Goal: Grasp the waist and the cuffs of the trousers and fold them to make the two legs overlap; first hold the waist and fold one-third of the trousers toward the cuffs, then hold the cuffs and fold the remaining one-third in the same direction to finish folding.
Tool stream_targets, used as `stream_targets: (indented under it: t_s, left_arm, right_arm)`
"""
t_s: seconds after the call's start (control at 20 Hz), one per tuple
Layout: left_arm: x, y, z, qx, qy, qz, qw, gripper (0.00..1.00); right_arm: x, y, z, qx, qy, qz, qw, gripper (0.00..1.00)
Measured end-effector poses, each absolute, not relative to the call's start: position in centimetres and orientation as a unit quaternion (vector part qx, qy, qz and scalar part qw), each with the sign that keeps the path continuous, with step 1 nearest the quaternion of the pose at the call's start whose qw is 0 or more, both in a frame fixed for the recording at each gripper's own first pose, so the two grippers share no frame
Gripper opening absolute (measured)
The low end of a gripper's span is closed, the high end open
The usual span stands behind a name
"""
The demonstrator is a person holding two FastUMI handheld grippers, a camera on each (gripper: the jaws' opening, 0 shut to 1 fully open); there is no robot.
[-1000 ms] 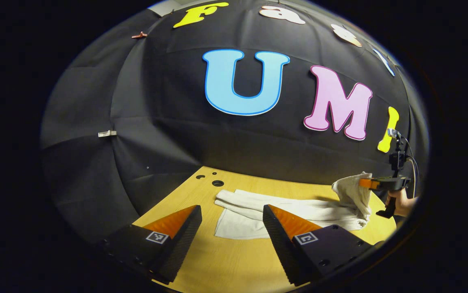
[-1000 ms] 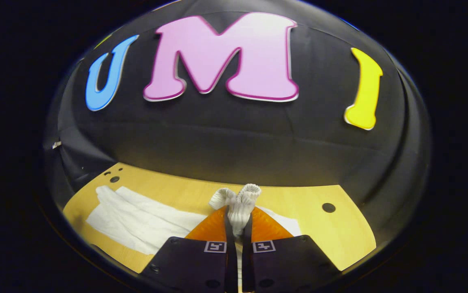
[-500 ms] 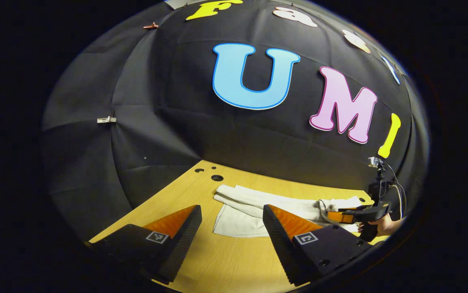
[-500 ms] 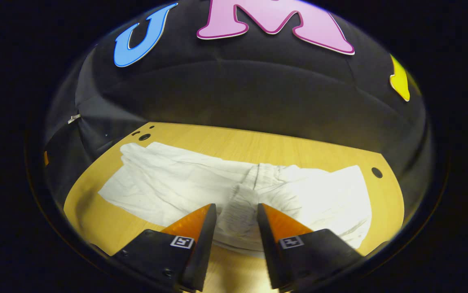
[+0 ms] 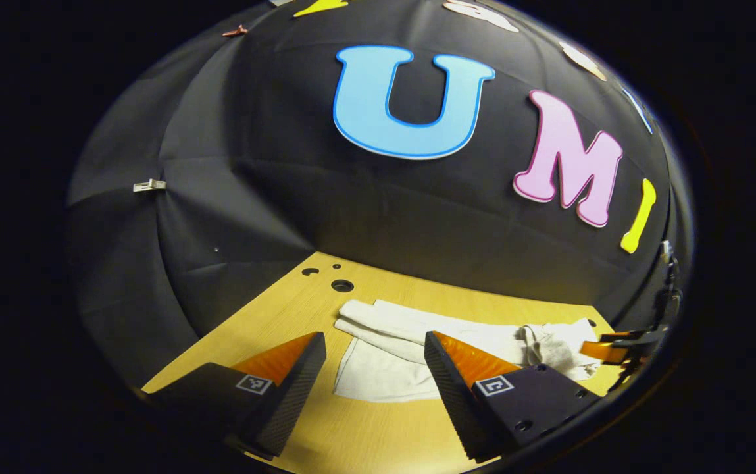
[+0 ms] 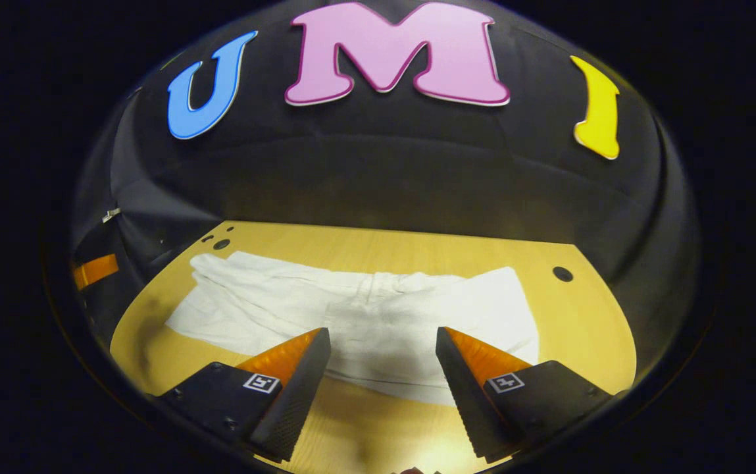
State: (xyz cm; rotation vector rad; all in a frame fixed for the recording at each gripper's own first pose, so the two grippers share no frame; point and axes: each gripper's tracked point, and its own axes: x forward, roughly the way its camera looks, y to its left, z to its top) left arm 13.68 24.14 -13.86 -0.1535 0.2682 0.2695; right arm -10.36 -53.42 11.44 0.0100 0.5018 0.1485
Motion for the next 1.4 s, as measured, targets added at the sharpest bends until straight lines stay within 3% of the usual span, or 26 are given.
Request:
stream_targets:
  t_s: [0.35, 0.4, 0.45, 0.5, 0.6, 0.8, 1.05, 1.3, 1.4]
  left_arm:
    - [22.5, 26.9, -21.1, -0.128, 0.206, 0.161, 0.957, 0.96]
    - [23.5, 27.4, -21.9, -0.131, 0.21, 0.166, 0.955, 0.92]
    - [24.5, 27.6, -22.6, -0.13, 0.215, 0.169, 0.953, 0.96]
    - [25.4, 28.0, -23.2, -0.126, 0.219, 0.171, 0.952, 0.92]
    - [27.2, 28.8, -24.6, -0.112, 0.234, 0.178, 0.949, 0.96]
    - [28.8, 28.9, -27.6, -0.123, 0.269, 0.199, 0.934, 0.96]
    - [29.7, 28.5, -28.8, -0.049, 0.293, 0.203, 0.933, 0.99]
    - [30.2, 27.7, -29.0, -0.03, 0.308, 0.184, 0.933, 0.98]
    - [30.3, 27.1, -29.3, -0.017, 0.322, 0.168, 0.932, 0.85]
  right_arm:
    - [-17.7, -60.9, 15.4, -0.027, 0.237, 0.027, 0.971, 0.98]
    - [-18.6, -61.4, 16.0, -0.033, 0.234, 0.022, 0.972, 0.98]
    - [-19.5, -61.8, 16.6, -0.035, 0.231, 0.019, 0.972, 0.98]
    - [-20.3, -62.0, 17.0, -0.035, 0.23, 0.016, 0.972, 0.98]
    - [-21.6, -62.5, 17.3, -0.028, 0.237, 0.008, 0.971, 0.98]
    - [-23.9, -63.8, 16.5, -0.016, 0.263, -0.016, 0.964, 0.98]
    - [-25.1, -64.5, 14.6, 0.045, 0.306, -0.042, 0.95, 0.98]
    - [-25.0, -63.7, 16.3, 0.058, 0.296, -0.037, 0.953, 0.99]
    - [-25.2, -63.4, 17.0, 0.057, 0.288, -0.034, 0.955, 0.99]
